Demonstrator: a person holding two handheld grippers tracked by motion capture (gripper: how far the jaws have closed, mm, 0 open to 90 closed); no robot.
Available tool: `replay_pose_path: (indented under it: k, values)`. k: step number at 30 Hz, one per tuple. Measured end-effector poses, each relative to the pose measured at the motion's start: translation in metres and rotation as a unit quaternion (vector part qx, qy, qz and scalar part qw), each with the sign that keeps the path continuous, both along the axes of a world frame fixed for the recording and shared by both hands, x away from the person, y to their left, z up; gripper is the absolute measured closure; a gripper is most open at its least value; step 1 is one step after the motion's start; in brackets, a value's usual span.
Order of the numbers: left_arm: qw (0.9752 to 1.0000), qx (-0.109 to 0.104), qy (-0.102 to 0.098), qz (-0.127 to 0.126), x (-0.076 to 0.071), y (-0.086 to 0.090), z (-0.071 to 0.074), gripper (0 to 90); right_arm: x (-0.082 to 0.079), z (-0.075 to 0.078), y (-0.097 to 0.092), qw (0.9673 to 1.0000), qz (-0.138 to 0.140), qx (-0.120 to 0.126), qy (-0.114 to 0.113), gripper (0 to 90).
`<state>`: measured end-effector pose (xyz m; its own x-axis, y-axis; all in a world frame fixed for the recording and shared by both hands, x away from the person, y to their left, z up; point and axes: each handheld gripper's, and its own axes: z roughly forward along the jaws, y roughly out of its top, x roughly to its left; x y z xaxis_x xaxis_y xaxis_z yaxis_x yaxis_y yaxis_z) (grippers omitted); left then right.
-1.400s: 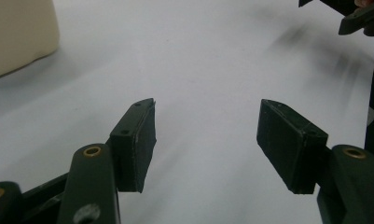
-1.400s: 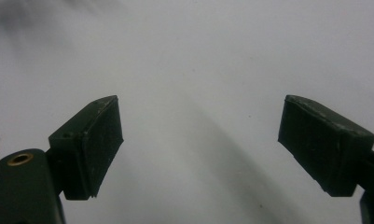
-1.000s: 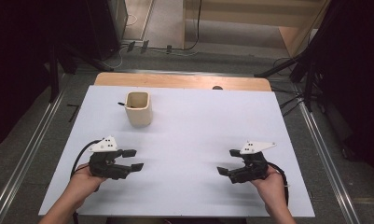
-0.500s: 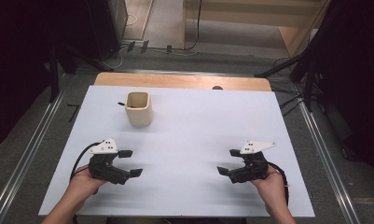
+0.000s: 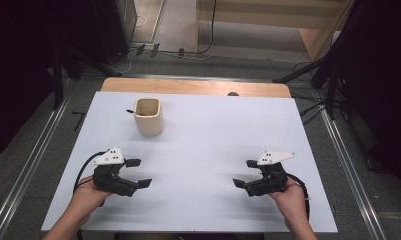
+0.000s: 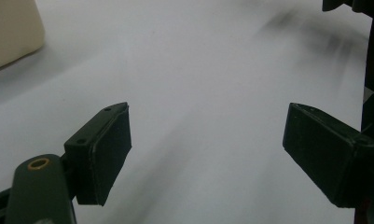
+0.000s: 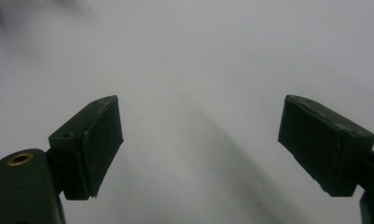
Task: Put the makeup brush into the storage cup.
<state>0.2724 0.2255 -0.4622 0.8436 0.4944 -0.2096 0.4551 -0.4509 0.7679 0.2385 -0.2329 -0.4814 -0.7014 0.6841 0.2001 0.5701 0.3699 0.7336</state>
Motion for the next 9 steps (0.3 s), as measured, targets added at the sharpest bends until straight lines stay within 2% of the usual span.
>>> replay_pose_path:
  k: [4,6,9]
  values:
    - [0.9999,-0.004,0.007,0.008,0.001,0.0012,-0.0002,15.7,0.0001,0.0,0.0001,1.0,-0.001,0.001,0.0,14.4]
    - [0.9998,-0.016,0.012,0.007,0.0015,0.0018,0.0004,15.7,0.0002,0.0,0.0001,1.0,0.0,0.001,0.001,14.4]
    - [0.9997,-0.02,0.01,0.006,0.002,0.0026,0.0008,15.7,0.0008,-0.0001,0.0003,1.0,0.001,0.002,-0.001,14.4]
